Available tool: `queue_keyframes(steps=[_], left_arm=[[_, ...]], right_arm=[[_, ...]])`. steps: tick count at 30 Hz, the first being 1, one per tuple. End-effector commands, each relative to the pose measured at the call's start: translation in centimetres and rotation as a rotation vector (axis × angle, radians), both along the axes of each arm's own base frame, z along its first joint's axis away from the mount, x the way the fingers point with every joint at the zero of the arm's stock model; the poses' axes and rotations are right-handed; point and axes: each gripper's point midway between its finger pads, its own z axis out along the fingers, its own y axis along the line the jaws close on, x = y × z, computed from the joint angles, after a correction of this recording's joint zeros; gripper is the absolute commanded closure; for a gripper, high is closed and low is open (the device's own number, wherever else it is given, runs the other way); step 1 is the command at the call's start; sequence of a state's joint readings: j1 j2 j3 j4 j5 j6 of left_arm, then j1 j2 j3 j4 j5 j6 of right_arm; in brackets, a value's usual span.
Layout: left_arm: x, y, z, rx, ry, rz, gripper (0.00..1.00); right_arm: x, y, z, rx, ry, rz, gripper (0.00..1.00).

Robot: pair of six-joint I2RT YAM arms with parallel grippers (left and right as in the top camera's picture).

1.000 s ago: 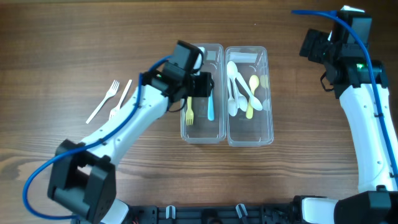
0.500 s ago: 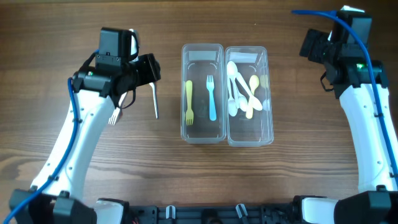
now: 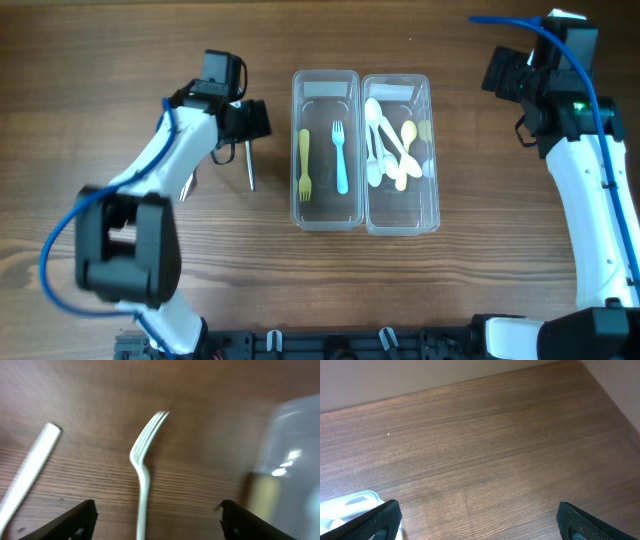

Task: Pack container
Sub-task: 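Move the left gripper back and grasp a white fork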

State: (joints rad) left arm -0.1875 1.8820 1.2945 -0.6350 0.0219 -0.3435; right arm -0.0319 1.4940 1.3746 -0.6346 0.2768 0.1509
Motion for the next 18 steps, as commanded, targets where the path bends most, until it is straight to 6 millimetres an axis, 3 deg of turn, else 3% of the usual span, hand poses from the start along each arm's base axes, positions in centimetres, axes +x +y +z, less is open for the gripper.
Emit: queue_keyframes(steps=[1, 7, 8, 9, 11, 12, 13, 18], left_arm=[[-1.3, 0.7, -4.1, 0.047, 0.104, -0.016, 0.21], [-2.0, 0.8, -6.1, 0.057, 0.158, -0.017, 0.25], [-2.0, 0.8, -6.2, 0.057, 0.160, -0.017, 0.30], [-2.0, 0.8, -6.2, 0.057, 0.160, -0.017, 0.42], [-2.0, 0.8, -6.2, 0.057, 0.160, -0.017, 0.84], [-2.0, 0.8, -6.2, 0.057, 0.160, -0.017, 0.91], [-2.0, 0.8, -6.2, 0.057, 0.160, -0.017, 0.96], [-2.0, 0.8, -6.2, 0.057, 0.161, -0.018, 0.96]], right_arm=[[0.2, -0.1, 0.1, -0.015, 0.002, 0.008, 0.00], [0.2, -0.1, 0.1, -0.015, 0.002, 0.008, 0.00], [0.2, -0.1, 0.1, -0.015, 0.002, 0.008, 0.00], [0.2, -0.1, 0.1, -0.015, 0.002, 0.008, 0.00], [0.2, -0.1, 0.1, -0.015, 0.002, 0.008, 0.00], [0.2, -0.1, 0.1, -0.015, 0.002, 0.008, 0.00], [0.2, -0.1, 0.1, -0.015, 0.002, 0.008, 0.00], [0.2, -0.1, 0.1, -0.015, 0.002, 0.008, 0.00]])
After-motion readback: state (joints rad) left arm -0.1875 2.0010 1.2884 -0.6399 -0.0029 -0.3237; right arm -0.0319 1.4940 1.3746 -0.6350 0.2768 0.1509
